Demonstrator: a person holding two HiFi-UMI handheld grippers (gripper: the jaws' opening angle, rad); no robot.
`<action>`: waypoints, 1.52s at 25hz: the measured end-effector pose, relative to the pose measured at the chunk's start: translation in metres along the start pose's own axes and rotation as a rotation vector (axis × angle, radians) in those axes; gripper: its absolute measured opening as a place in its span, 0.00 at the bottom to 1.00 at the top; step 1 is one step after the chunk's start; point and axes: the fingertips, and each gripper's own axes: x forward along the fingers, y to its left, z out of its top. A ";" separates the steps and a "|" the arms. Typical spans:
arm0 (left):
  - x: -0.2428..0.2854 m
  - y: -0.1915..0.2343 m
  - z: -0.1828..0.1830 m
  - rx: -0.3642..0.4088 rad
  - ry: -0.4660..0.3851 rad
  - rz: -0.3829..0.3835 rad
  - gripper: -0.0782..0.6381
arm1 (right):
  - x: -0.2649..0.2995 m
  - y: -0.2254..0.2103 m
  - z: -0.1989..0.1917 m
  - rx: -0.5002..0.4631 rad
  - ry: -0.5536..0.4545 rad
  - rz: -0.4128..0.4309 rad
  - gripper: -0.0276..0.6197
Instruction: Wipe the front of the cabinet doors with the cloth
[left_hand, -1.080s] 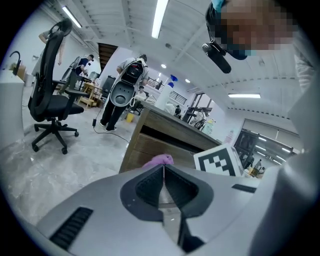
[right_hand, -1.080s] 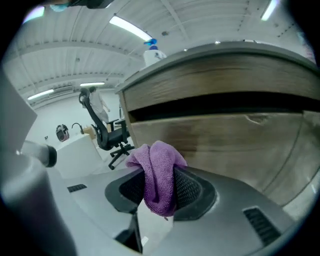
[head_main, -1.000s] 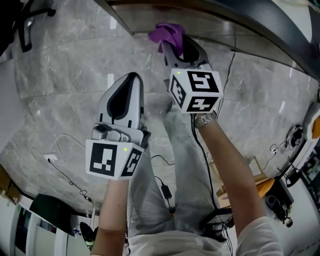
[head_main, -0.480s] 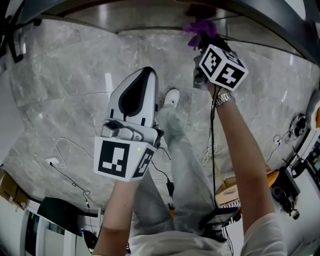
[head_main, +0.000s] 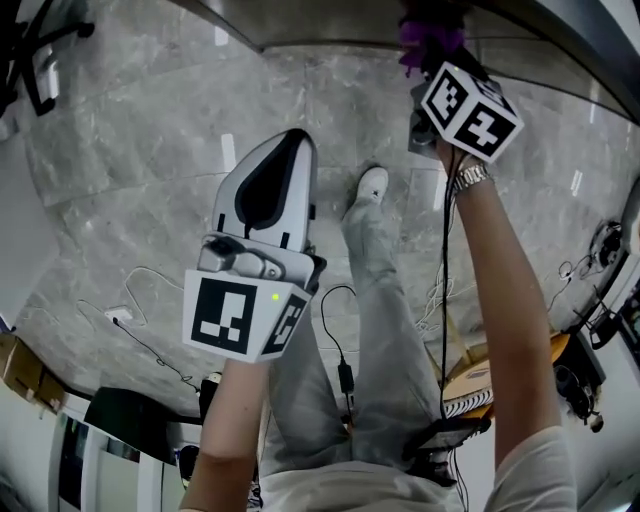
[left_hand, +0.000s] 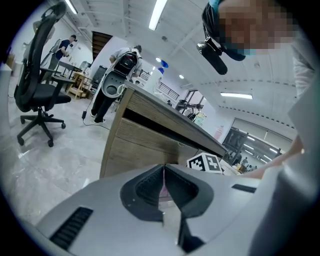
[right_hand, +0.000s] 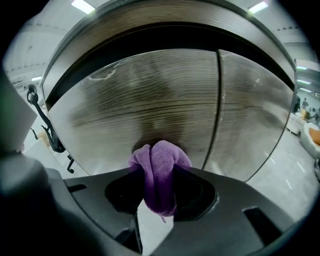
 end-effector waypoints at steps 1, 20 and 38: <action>-0.005 0.012 0.003 0.001 0.000 0.006 0.13 | 0.002 0.013 -0.001 -0.006 0.000 0.005 0.26; -0.069 0.147 0.036 -0.028 -0.046 0.125 0.13 | 0.024 0.217 -0.015 0.076 0.025 0.104 0.26; -0.033 0.070 0.017 -0.055 -0.089 0.200 0.13 | 0.009 0.206 -0.066 0.071 0.178 0.505 0.26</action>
